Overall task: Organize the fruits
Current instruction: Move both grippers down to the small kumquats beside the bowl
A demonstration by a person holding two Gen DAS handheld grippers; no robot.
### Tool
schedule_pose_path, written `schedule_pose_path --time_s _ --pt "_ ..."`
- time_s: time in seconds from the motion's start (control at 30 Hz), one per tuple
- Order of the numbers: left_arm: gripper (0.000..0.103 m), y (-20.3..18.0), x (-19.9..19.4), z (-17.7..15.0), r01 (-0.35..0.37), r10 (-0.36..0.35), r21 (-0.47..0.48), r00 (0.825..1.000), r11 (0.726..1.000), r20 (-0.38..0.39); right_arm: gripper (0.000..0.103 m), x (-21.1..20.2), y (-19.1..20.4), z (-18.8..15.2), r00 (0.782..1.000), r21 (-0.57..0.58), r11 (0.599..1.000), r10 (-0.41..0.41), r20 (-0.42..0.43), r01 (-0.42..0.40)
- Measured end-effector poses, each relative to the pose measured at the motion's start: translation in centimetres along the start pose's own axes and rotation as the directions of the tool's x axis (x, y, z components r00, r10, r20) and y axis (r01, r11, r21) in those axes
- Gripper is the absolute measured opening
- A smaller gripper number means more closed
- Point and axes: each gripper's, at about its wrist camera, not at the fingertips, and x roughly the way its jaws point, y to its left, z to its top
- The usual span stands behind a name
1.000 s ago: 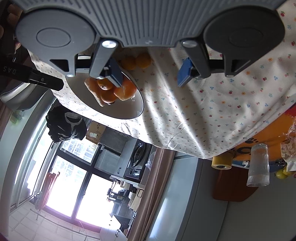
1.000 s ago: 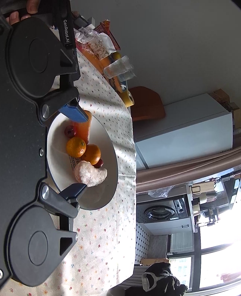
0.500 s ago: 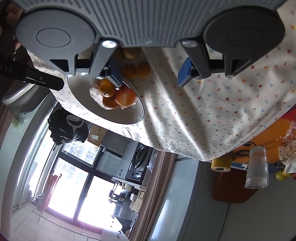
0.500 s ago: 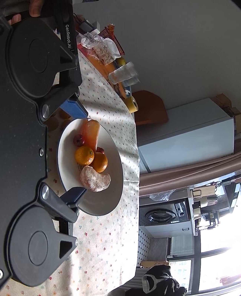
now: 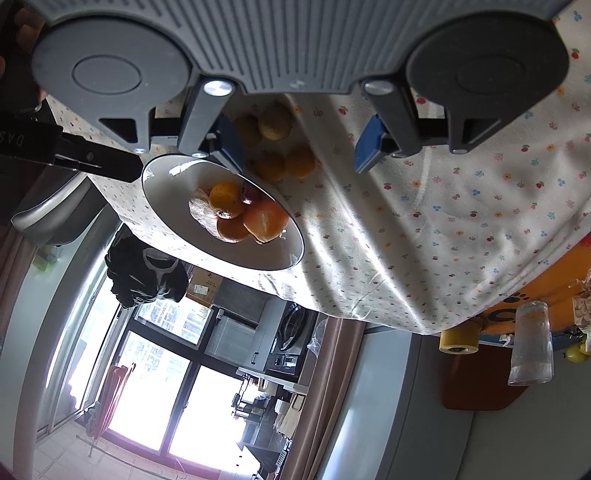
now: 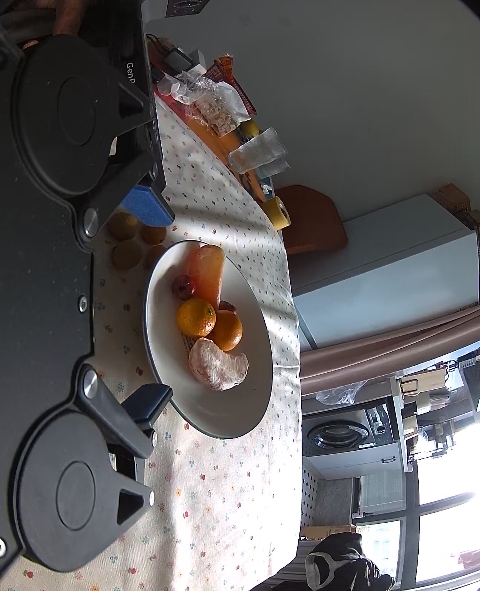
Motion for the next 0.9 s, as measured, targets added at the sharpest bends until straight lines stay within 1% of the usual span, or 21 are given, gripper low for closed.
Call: schedule_pose_path --time_s 0.03,0.07,0.13,0.17,0.27,0.43,0.5,0.57,0.6,0.67,0.73,0.9 --pt "0.065 0.0 0.2 -0.1 0.002 -0.002 0.000 1.000 1.000 -0.009 0.103 0.1 0.0 -0.2 1.000 -0.002 1.000 0.004 -0.005 -0.004" --pt "0.071 -0.1 0.4 -0.1 0.001 -0.001 0.001 1.000 1.000 -0.018 0.103 0.2 0.0 -0.3 1.000 -0.004 1.000 0.005 -0.008 -0.005" --pt "0.080 -0.4 0.6 -0.4 -0.006 0.006 0.010 1.000 1.000 -0.020 0.103 0.6 -0.2 -0.5 1.000 0.004 1.000 0.005 -0.020 -0.005" --pt "0.082 -0.6 0.7 -0.5 -0.005 0.005 0.021 1.000 1.000 -0.016 0.103 0.7 -0.4 -0.7 1.000 0.012 1.000 0.007 -0.024 -0.006" --pt "0.085 -1.0 1.0 -0.8 0.005 -0.004 0.047 1.000 0.999 -0.019 0.103 1.0 -0.9 -1.1 0.999 0.034 0.999 0.014 -0.034 -0.013" --pt "0.083 -1.4 1.5 -1.3 0.021 -0.018 0.077 0.999 0.997 -0.031 0.103 1.4 -1.9 -1.7 0.999 0.075 0.997 0.017 -0.043 -0.014" --pt "0.079 -1.7 1.8 -1.5 0.029 -0.024 0.102 0.999 0.994 -0.042 0.103 1.5 -2.2 -1.9 0.999 0.082 0.997 0.016 -0.047 -0.013" --pt "0.067 -1.8 2.1 -1.6 0.029 -0.025 0.103 0.999 0.994 -0.047 0.103 1.5 -2.4 -2.1 0.999 0.079 0.997 0.016 -0.051 -0.012" --pt "0.063 -1.7 2.4 -1.6 0.033 -0.027 0.099 0.998 0.995 -0.056 0.103 1.5 -2.5 -2.2 0.999 0.081 0.997 0.016 -0.052 -0.012" --pt "0.050 -1.6 2.8 -1.6 0.033 -0.026 0.091 0.997 0.995 -0.071 0.103 1.6 -2.7 -2.3 0.998 0.087 0.996 0.022 -0.052 -0.018" --pt "0.044 -1.6 3.1 -1.7 0.028 -0.021 0.089 0.997 0.996 -0.076 0.103 1.7 -2.7 -2.4 0.998 0.086 0.996 0.026 -0.054 -0.021" --pt "0.041 -1.4 3.8 -2.0 0.020 -0.012 0.088 0.996 0.996 -0.087 0.103 2.1 -2.3 -2.4 0.997 0.081 0.996 0.052 -0.057 -0.048"
